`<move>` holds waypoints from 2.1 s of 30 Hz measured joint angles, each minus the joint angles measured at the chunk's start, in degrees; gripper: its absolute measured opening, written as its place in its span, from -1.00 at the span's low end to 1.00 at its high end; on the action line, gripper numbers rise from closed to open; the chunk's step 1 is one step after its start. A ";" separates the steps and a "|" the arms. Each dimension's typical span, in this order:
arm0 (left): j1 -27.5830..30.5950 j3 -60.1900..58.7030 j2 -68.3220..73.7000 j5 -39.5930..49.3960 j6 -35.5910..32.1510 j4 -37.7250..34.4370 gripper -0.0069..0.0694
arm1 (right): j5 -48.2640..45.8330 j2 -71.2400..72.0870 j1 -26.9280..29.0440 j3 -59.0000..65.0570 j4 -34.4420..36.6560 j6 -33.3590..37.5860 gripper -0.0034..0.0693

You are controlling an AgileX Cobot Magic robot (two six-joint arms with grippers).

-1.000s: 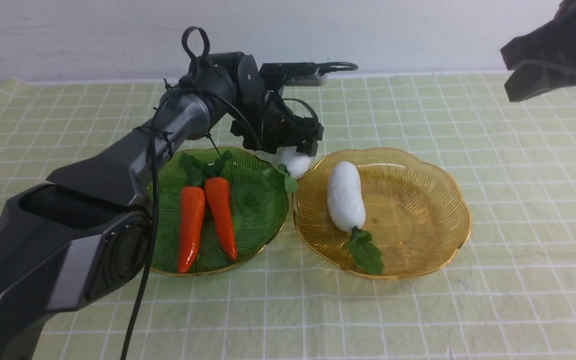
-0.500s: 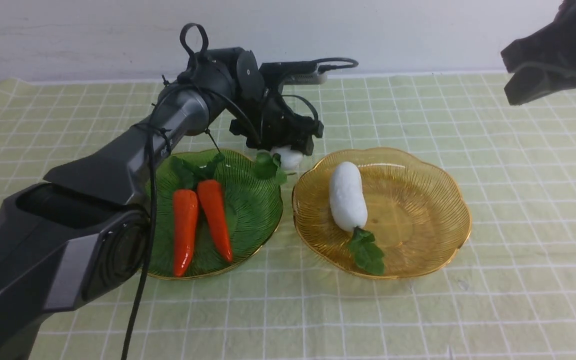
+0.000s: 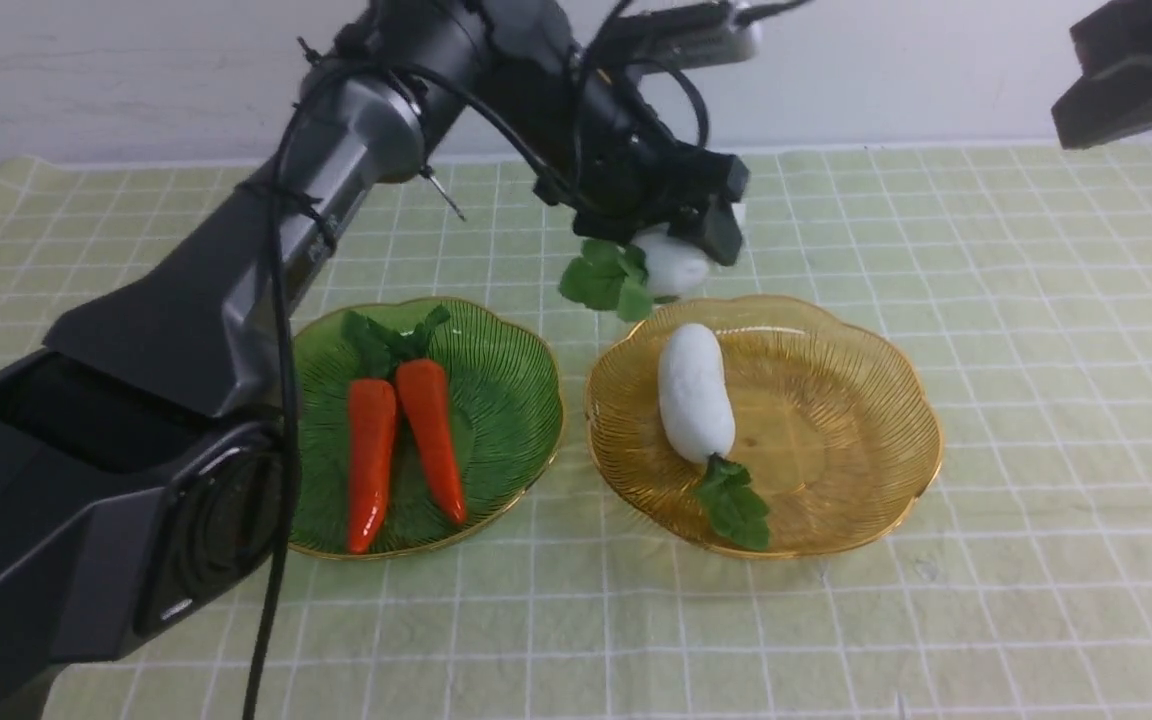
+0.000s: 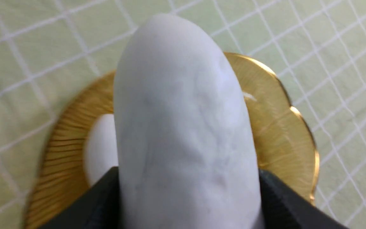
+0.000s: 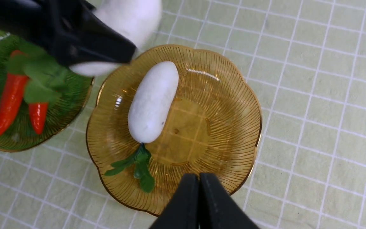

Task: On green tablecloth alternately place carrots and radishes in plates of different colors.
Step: 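Pick up the white radish and place it on the plate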

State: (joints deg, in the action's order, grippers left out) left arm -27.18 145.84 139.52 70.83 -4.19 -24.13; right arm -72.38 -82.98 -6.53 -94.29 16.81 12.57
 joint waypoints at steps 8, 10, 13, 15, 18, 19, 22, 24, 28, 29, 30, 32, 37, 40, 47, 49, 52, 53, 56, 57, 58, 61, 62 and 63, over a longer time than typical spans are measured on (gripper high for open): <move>-8.22 0.00 4.14 0.47 0.11 4.19 0.35 | -0.36 3.13 0.00 0.00 -0.27 0.00 -0.95; -8.87 -0.05 4.94 0.42 0.18 6.59 0.35 | -0.36 4.06 0.00 0.00 -2.29 -0.06 -0.95; -9.06 -0.05 5.36 0.42 1.89 9.81 0.48 | -0.36 6.74 0.04 0.00 -4.81 -1.14 -0.95; -8.98 -0.05 5.40 0.42 3.24 10.73 0.68 | -0.40 9.65 0.11 0.00 -4.61 -1.94 -0.95; -8.95 -0.05 5.40 0.42 4.19 11.04 0.89 | -0.48 15.01 0.11 0.00 -3.08 -2.35 -0.95; -8.95 0.02 5.40 0.49 4.19 11.04 0.90 | -0.53 15.73 0.11 0.00 -2.79 -2.41 -0.95; -8.95 2.50 5.40 0.87 5.77 11.40 0.75 | -0.58 22.53 0.30 1.75 -0.17 -2.40 -0.95; -8.95 3.45 4.03 0.87 7.31 12.46 0.35 | -0.58 26.68 0.30 4.89 0.47 -2.35 -0.95; -8.95 3.53 -1.75 1.05 7.16 15.21 -0.55 | 0.59 35.39 0.35 13.98 1.33 -1.48 -0.95; -8.95 3.65 -3.54 1.05 6.55 15.73 -0.65 | 2.73 37.77 0.36 16.73 1.54 -1.33 -0.95; -8.95 3.78 -6.24 1.05 6.05 16.15 -0.74 | 5.78 40.95 0.36 20.30 1.59 -1.27 -0.95; -8.95 3.70 -8.71 1.05 5.80 16.15 -0.79 | 10.45 45.55 0.40 25.54 1.74 -1.27 -0.95; -9.03 -4.57 -22.02 1.05 4.96 17.61 -0.84 | 32.94 60.79 0.40 43.10 2.01 -1.10 -0.95; -9.03 -16.41 -32.23 1.05 4.96 20.77 -0.84 | 49.00 69.81 0.40 55.05 3.41 -1.08 -0.95; -9.03 -53.65 -57.28 -2.27 5.01 22.10 -0.84 | 65.24 80.06 0.40 71.99 4.79 -1.02 -0.95; -9.03 -64.94 -65.80 -8.00 5.01 22.10 -0.84 | 66.98 81.26 0.40 73.77 4.86 -0.94 -0.95; -9.03 -80.58 -77.74 -16.99 5.14 21.97 -0.84 | 68.06 81.62 0.40 74.23 4.98 -0.59 -0.95; -9.03 -85.41 -82.66 -20.87 5.36 21.84 -0.84 | 68.56 81.62 0.40 74.23 4.98 -0.59 -0.95; -9.03 -96.70 -92.60 -28.82 5.64 21.50 -0.84 | 68.72 81.62 0.40 74.23 4.98 -0.59 -0.95; -9.03 -100.45 -96.15 -31.58 5.66 21.50 -0.84 | 68.72 81.62 0.40 74.23 4.98 -0.59 -0.95; -9.03 -103.20 -98.92 -33.76 5.66 21.50 -0.84 | 68.72 81.62 0.40 74.23 4.98 -0.59 -0.95; -9.03 -111.12 -108.43 -40.31 5.66 21.46 -0.84 | 68.72 81.62 0.40 74.23 4.98 -0.59 -0.95; -9.03 -112.82 -110.39 -41.59 5.66 21.46 -0.84 | 68.72 81.62 0.40 74.23 4.98 -0.59 -0.95; -9.03 -115.18 -115.35 -44.26 5.66 21.46 -0.84 | 68.72 81.62 0.40 74.23 4.98 -0.59 -0.95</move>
State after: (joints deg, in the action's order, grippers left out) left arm -36.20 30.66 24.18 26.57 1.47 -2.67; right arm -3.65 -1.35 -6.13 -20.06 21.79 11.98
